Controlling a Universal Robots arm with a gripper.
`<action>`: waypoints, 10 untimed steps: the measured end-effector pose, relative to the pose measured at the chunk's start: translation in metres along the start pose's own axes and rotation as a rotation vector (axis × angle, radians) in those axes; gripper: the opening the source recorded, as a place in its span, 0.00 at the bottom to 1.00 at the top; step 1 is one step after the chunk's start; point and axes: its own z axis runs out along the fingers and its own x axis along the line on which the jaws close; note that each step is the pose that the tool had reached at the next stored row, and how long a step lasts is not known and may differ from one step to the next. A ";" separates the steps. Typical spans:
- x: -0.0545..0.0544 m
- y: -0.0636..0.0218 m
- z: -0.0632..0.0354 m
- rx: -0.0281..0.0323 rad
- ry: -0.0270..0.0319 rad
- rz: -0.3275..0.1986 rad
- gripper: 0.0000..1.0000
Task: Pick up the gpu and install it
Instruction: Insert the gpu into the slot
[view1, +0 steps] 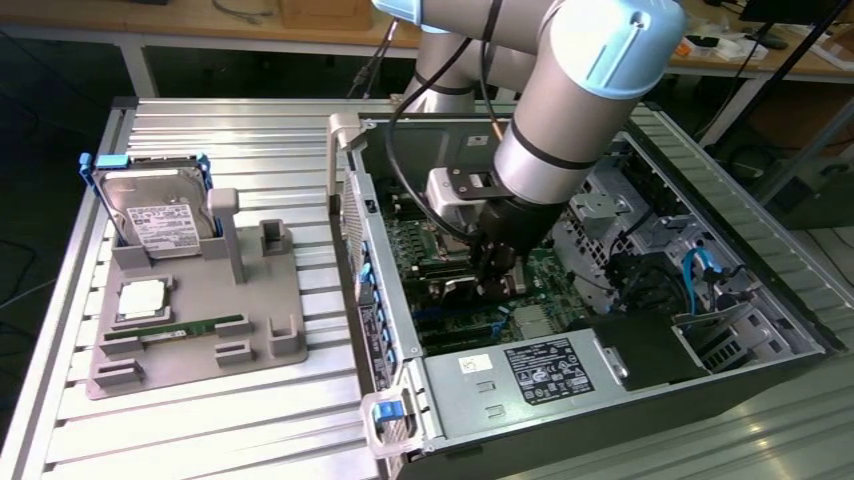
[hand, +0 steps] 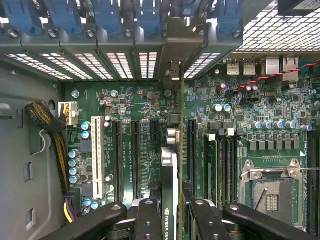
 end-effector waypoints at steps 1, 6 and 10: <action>0.000 0.0003 -0.0001 -0.0005 0.0000 0.000 0.27; 0.000 0.0003 0.0001 -0.0001 -0.0018 0.000 0.27; 0.000 0.0004 0.0003 -0.0001 -0.0023 0.000 0.27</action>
